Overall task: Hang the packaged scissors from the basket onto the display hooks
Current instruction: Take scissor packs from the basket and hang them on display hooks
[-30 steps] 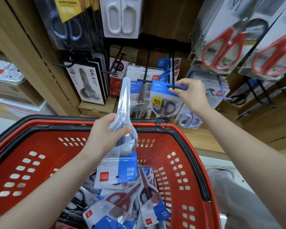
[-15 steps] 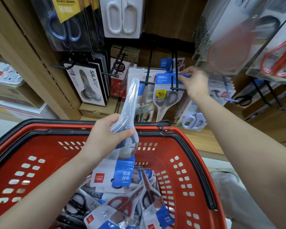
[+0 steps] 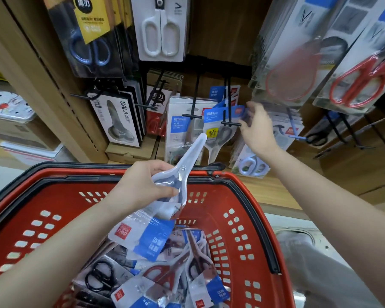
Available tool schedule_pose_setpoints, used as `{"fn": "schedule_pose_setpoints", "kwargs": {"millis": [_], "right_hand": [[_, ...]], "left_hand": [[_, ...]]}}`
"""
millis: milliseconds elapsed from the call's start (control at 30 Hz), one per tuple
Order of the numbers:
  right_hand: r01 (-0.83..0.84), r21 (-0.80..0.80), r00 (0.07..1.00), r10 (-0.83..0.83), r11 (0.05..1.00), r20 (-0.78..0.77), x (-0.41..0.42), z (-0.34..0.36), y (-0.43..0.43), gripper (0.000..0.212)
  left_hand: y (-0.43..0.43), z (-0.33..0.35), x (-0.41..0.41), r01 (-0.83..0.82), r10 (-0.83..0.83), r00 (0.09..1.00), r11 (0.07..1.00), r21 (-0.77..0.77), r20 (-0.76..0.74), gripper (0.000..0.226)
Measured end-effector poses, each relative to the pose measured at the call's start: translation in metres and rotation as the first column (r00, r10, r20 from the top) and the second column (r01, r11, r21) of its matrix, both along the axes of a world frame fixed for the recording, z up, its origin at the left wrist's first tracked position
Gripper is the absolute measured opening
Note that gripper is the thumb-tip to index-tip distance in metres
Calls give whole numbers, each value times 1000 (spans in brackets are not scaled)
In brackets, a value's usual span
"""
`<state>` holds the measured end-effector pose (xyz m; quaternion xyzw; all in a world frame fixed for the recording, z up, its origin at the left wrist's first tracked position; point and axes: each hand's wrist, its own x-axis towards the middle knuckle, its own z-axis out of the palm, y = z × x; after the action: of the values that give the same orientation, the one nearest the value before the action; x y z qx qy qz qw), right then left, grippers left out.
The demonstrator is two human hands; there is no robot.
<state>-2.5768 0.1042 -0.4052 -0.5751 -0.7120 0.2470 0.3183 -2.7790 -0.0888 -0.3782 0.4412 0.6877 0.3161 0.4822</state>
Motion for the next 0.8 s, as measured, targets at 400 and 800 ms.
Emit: {"fn": "schedule_pose_setpoints", "kwargs": {"millis": [400, 800], "right_hand": [[-669, -56, 612, 592, 741, 524, 19, 16, -147, 36], [-448, -161, 869, 470, 880, 156, 59, 39, -169, 26]], "left_hand": [[-10, 26, 31, 424, -412, 843, 904, -43, -345, 45], [-48, 47, 8, -61, 117, 982, 939, 339, -147, 6]]}}
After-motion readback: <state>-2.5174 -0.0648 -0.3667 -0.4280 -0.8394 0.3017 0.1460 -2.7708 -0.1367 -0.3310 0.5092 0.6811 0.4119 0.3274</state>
